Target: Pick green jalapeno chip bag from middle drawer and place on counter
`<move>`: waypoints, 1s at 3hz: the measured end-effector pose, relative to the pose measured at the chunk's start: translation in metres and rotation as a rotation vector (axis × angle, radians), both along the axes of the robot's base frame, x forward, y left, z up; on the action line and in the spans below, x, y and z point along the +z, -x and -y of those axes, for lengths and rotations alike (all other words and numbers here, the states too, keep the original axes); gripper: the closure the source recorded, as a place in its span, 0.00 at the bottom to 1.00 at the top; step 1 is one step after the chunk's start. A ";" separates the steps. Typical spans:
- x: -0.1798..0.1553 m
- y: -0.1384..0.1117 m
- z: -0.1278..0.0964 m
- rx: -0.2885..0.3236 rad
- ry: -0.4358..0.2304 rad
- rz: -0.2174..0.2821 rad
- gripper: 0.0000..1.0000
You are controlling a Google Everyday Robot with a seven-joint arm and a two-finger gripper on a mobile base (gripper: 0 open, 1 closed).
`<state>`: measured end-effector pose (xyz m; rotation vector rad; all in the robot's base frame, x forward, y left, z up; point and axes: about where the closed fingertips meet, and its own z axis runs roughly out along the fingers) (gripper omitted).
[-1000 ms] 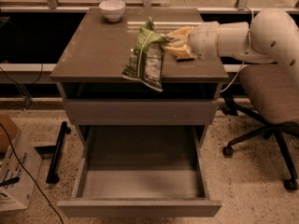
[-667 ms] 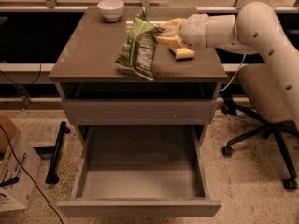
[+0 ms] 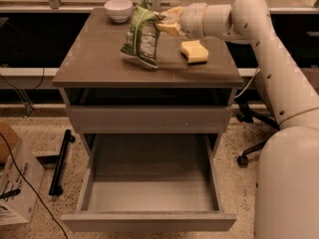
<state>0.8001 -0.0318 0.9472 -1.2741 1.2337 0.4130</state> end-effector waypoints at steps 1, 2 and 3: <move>-0.001 0.002 -0.001 0.006 -0.002 -0.001 0.57; -0.002 0.002 -0.006 0.012 -0.003 -0.004 0.26; -0.003 0.002 -0.009 0.017 -0.003 -0.005 0.03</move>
Offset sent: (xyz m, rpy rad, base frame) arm -0.0020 0.0009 -0.0001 0.0023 0.0006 0.0049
